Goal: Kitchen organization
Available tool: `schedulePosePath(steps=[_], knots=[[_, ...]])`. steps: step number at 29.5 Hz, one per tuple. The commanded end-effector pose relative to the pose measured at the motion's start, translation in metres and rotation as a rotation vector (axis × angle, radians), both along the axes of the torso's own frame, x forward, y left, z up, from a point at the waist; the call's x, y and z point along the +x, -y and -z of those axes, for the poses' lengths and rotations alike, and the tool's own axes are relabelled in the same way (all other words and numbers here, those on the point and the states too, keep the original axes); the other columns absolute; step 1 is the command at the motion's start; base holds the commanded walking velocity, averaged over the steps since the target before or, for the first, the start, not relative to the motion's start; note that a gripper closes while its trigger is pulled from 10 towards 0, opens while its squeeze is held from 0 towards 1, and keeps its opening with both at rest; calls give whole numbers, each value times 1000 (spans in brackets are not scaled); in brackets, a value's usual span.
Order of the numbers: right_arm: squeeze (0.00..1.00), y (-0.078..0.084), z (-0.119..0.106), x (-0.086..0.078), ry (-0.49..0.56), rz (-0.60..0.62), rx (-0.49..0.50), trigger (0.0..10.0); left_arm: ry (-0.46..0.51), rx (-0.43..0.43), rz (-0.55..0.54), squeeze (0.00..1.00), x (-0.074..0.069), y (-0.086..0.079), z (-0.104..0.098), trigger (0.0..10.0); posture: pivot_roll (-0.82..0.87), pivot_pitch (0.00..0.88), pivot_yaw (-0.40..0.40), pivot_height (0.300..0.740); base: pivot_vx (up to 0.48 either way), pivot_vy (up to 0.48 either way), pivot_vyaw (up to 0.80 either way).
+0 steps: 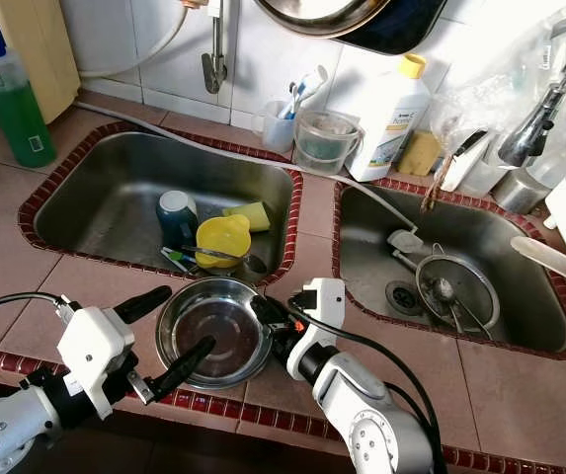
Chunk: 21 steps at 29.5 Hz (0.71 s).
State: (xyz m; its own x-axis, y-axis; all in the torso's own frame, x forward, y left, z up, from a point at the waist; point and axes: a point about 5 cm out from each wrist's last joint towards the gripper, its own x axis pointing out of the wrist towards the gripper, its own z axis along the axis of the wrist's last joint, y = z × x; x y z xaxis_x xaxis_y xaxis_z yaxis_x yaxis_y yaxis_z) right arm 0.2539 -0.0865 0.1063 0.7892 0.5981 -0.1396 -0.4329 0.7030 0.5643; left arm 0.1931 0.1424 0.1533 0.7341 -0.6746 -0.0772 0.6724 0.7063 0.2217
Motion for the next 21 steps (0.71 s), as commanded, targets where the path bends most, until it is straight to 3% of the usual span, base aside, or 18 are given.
schedulePosePath(steps=[1, 21], knots=[[0, 7, 6, -1, -21, 25, -36, 0, 14, -6, 12, 0, 0, 3, -4, 10000, -28, 114, -149, 740, 0, 0, 0], [0, 6, 2, 3, 30, 60, -34, 0, 27, -23, 17, 0, 6, 3, -7, 10000, -38, 80, -134, 740, 0, 0, 0]])
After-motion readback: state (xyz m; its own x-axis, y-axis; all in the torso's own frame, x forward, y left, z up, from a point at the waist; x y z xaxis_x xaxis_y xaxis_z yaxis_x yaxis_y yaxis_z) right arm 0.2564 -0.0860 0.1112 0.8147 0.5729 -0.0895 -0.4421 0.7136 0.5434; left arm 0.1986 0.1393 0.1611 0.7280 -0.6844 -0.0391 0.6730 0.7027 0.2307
